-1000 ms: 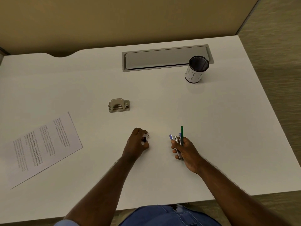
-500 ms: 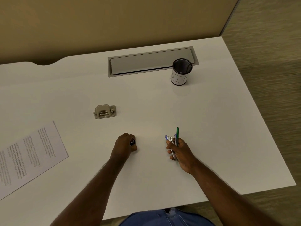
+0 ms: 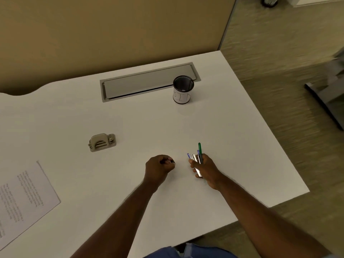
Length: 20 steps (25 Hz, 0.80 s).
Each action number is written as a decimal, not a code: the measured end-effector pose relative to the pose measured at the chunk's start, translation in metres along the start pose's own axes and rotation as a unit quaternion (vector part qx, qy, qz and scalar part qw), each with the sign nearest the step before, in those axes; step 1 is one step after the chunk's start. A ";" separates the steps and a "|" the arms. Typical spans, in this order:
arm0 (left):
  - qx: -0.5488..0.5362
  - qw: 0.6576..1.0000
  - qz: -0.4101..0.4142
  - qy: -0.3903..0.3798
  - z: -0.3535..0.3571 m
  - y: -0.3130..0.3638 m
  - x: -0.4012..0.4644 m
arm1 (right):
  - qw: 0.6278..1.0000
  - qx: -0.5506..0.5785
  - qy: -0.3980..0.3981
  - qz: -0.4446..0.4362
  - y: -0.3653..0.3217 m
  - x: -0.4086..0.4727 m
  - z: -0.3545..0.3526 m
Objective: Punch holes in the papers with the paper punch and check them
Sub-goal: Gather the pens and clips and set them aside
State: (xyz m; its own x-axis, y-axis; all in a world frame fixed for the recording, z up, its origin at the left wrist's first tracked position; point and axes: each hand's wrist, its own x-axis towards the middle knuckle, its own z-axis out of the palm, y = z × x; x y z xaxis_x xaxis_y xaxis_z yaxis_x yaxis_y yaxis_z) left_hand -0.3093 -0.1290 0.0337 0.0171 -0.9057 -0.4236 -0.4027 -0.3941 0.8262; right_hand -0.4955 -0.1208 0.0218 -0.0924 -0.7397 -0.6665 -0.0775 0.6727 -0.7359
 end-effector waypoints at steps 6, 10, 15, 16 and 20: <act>-0.033 0.998 0.005 -0.048 0.053 0.037 0.025 | 0.999 -0.010 0.039 -0.020 -0.015 0.008 -0.049; -0.025 0.998 -0.007 -0.049 0.090 0.056 0.048 | 0.998 -0.010 0.057 -0.005 -0.022 0.037 -0.103; -0.045 0.998 -0.026 -0.046 0.150 0.096 0.078 | 0.992 -0.073 0.106 -0.012 -0.032 0.084 -0.171; -0.047 0.997 -0.027 -0.048 0.163 0.103 0.083 | 0.986 -0.110 0.120 -0.018 -0.032 0.091 -0.182; -0.031 0.997 -0.037 -0.054 0.208 0.124 0.105 | 0.977 -0.170 0.127 -0.027 -0.037 0.110 -0.206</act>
State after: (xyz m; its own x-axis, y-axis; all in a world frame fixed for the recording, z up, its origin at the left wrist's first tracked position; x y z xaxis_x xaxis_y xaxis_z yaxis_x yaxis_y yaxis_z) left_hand -0.5477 -0.2407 0.0148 -0.0560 -0.8531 -0.5188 -0.3458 -0.4709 0.8116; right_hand -0.7077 -0.2240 0.0000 -0.3198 -0.7751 -0.5449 -0.4107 0.6317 -0.6575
